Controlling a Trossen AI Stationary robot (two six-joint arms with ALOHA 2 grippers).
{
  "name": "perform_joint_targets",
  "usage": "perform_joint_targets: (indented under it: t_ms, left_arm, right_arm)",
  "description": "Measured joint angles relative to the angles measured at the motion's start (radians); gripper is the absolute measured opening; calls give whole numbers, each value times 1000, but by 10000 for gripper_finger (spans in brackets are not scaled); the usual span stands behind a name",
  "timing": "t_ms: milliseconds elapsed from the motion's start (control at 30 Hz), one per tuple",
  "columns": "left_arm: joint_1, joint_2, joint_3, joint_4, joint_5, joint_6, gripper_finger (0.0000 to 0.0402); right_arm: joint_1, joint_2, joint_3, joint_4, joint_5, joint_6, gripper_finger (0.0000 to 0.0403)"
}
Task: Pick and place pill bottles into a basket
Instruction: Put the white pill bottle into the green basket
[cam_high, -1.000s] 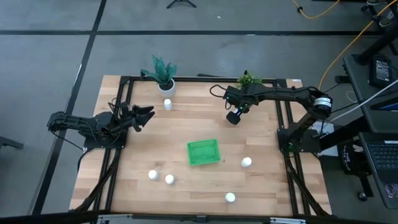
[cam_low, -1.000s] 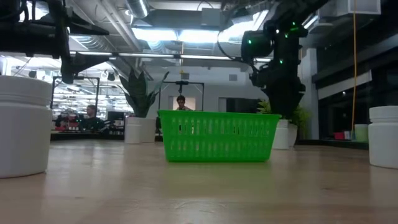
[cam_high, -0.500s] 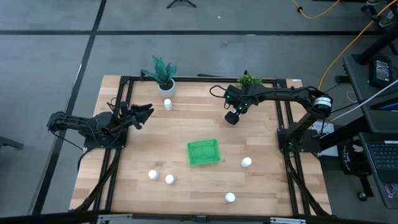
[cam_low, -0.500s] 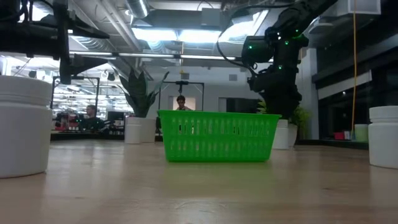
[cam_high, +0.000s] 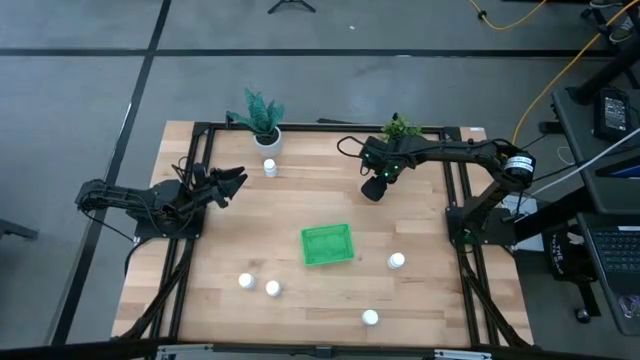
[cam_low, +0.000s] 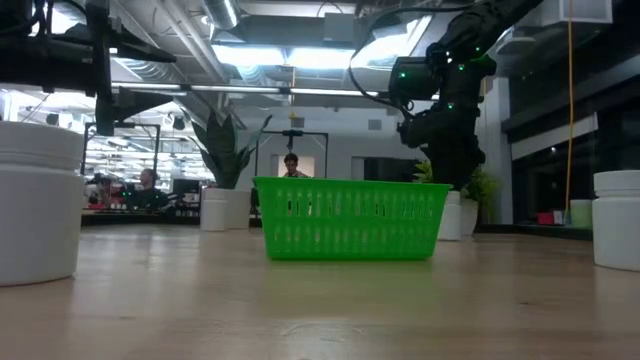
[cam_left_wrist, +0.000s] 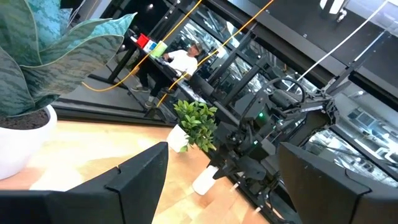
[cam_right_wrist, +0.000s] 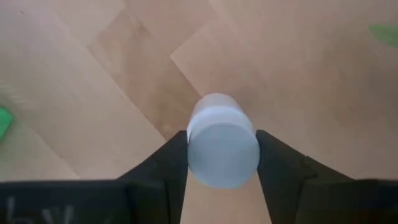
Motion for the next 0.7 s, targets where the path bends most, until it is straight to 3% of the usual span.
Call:
perform_joint_targets:
  t_ms: [200,467,700]
  left_arm:
    - [0,0,0,-18,12,0,295]
    - [0,0,0,-20,20,26,295]
    - [0,0,0,-22,77,43,295]
  right_arm:
    - [55,0,78,-51,-33,0,153]
    - [198,0,367,-182,-23,14,152]
    - [377,0,571,-214,61,109,152]
